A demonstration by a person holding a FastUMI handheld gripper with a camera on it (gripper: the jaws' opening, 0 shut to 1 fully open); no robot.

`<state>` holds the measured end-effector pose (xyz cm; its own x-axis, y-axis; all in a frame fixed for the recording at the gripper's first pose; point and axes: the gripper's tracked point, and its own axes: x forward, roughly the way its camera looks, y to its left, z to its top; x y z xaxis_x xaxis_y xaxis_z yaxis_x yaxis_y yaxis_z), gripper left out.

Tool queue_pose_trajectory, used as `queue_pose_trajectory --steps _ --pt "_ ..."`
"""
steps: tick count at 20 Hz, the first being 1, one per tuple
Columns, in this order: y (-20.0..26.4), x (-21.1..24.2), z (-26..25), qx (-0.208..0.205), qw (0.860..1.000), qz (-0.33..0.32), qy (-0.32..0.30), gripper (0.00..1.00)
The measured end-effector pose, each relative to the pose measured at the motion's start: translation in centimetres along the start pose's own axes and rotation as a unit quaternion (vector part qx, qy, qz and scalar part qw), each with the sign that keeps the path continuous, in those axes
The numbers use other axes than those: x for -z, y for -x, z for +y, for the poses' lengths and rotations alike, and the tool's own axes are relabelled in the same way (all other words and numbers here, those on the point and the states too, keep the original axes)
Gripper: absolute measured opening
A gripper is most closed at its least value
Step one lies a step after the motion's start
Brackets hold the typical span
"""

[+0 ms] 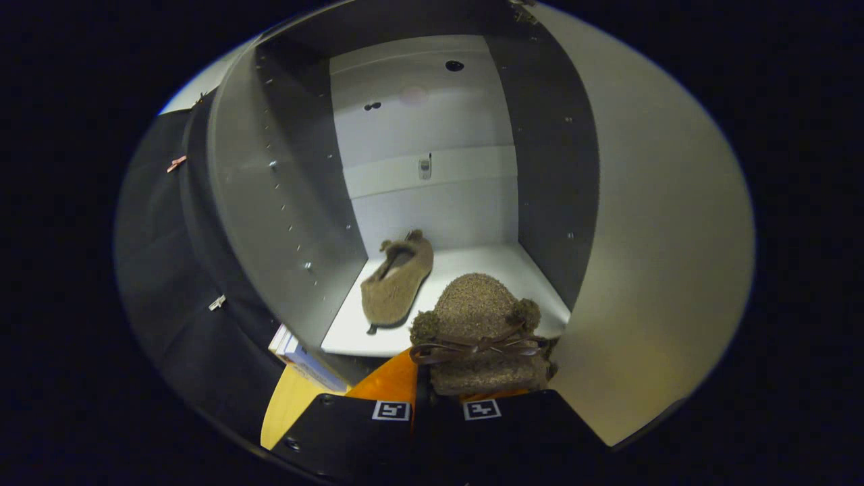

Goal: Open the shoe cabinet door, grab the shoes and put them into the shoe cabinet, then close the shoe cabinet door.

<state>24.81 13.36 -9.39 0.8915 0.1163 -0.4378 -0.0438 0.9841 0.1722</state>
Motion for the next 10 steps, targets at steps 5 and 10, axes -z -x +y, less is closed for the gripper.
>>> queue_pose_trajectory --steps 5,10 --pt "-7.4 -4.0 -1.0 0.017 1.0 0.005 0.006 0.14" --pt "-13.5 -5.2 -1.5 0.02 0.999 0.03 -0.002 0.14"
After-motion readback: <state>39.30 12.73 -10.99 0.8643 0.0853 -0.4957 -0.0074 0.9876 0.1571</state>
